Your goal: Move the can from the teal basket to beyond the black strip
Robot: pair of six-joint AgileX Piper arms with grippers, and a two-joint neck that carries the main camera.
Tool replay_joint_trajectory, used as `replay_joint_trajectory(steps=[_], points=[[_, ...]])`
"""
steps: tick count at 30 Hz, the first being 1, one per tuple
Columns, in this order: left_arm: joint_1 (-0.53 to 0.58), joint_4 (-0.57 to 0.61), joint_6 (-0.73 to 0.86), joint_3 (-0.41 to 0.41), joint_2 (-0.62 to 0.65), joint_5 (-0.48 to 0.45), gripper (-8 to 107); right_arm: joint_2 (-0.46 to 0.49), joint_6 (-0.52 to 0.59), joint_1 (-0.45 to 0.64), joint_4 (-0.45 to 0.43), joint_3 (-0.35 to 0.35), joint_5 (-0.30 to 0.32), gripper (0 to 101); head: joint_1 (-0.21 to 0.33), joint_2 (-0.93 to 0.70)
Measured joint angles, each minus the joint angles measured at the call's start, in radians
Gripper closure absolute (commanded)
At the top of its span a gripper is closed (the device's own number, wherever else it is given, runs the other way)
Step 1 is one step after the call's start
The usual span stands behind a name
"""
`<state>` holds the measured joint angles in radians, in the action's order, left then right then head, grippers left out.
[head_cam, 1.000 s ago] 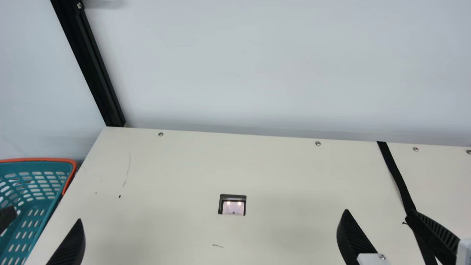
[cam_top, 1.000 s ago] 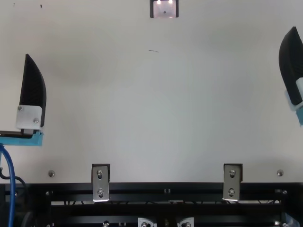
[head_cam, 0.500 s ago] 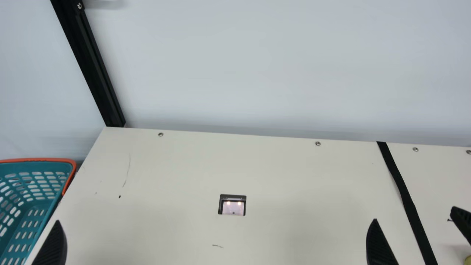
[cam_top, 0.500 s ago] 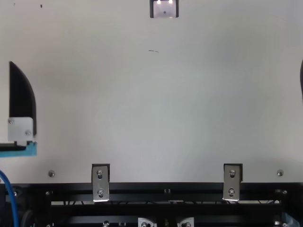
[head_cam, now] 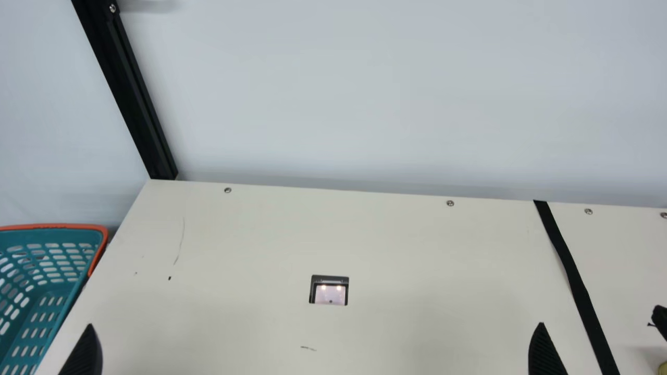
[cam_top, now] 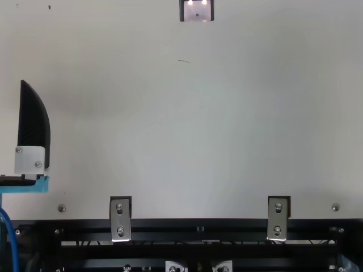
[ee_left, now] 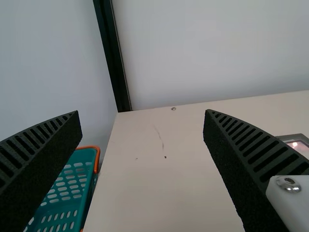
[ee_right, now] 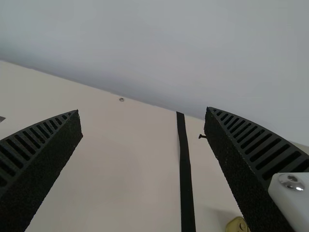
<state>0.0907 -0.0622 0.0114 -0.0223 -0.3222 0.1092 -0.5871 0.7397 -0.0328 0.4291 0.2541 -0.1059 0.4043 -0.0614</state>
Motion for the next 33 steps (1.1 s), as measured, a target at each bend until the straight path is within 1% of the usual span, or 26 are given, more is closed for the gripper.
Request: replay_joint_trajectory(steps=[5,8,11,14,18,22,26,28,33], points=[[0.037,0.006,-0.024,-0.039,-0.04,-0.028,9,-0.017,-0.055,-0.001,-0.071,0.005,0.006,0,0.0,0.0],[0.045,0.007,-0.035,-0.071,-0.058,-0.05,9,-0.016,-0.061,-0.001,-0.077,0.005,0.012,0,0.0,0.0],[0.045,0.007,-0.035,-0.083,-0.058,-0.055,9,-0.016,-0.061,-0.001,-0.08,0.005,0.016,0,0.0,0.0],[0.045,0.007,-0.035,-0.083,-0.058,-0.057,9,-0.016,-0.063,0.0,-0.083,0.005,0.017,0,0.0,0.0],[0.045,0.007,-0.038,-0.083,-0.058,-0.059,9,-0.004,-0.114,0.006,-0.129,0.001,0.02,0,0.0,0.0],[0.045,0.005,-0.042,-0.061,-0.029,-0.053,9,0.034,-0.167,0.009,-0.166,-0.015,0.029,0,-0.005,0.0],[0.04,0.005,-0.052,-0.026,0.018,-0.051,9,0.092,-0.216,0.014,-0.203,-0.044,0.046,0,0.0,0.0],[0.03,0.005,-0.054,-0.008,0.045,-0.053,9,0.103,-0.221,0.014,-0.205,-0.045,0.05,0,0.0,0.0],[0.03,0.005,-0.054,-0.005,0.053,-0.054,9,0.103,-0.221,0.014,-0.205,-0.045,0.052,0,0.0,0.0]])
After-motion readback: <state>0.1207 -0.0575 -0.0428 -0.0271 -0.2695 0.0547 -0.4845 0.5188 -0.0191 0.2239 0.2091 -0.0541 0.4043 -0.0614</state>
